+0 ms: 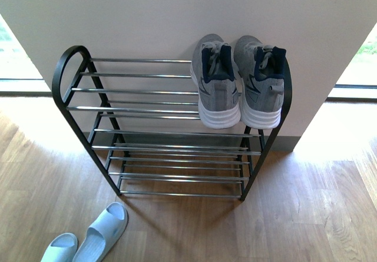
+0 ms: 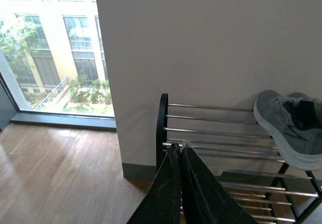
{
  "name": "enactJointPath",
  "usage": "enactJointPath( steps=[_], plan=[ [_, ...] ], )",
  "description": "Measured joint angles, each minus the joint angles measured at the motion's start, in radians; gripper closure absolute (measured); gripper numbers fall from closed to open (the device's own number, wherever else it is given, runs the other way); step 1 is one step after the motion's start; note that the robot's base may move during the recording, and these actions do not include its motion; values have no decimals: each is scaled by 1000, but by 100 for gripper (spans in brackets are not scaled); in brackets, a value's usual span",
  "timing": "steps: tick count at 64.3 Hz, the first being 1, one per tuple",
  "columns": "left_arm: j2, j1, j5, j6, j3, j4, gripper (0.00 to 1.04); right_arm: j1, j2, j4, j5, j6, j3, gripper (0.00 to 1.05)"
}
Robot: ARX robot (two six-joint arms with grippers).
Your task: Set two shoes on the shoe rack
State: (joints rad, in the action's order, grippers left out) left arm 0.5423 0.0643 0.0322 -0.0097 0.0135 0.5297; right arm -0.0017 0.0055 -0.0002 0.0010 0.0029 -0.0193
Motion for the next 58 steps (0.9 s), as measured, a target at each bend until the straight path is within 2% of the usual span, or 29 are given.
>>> enactJointPath(
  steps=[8,50,55,58],
  plan=[
    [-77,-57,-30,1,0,-66,104,1,0,0,4,0,0,9],
    [-365,-61,-31,2,-1,-351,104,1,-1,0,0,0,0,9],
    [-483,-62,-37,3,0,-503,104,1,-2,0,5,0,0,9],
    [-522,-62,-36,3,0,-522,104,1,-2,0,2,0,0,9]
  ],
)
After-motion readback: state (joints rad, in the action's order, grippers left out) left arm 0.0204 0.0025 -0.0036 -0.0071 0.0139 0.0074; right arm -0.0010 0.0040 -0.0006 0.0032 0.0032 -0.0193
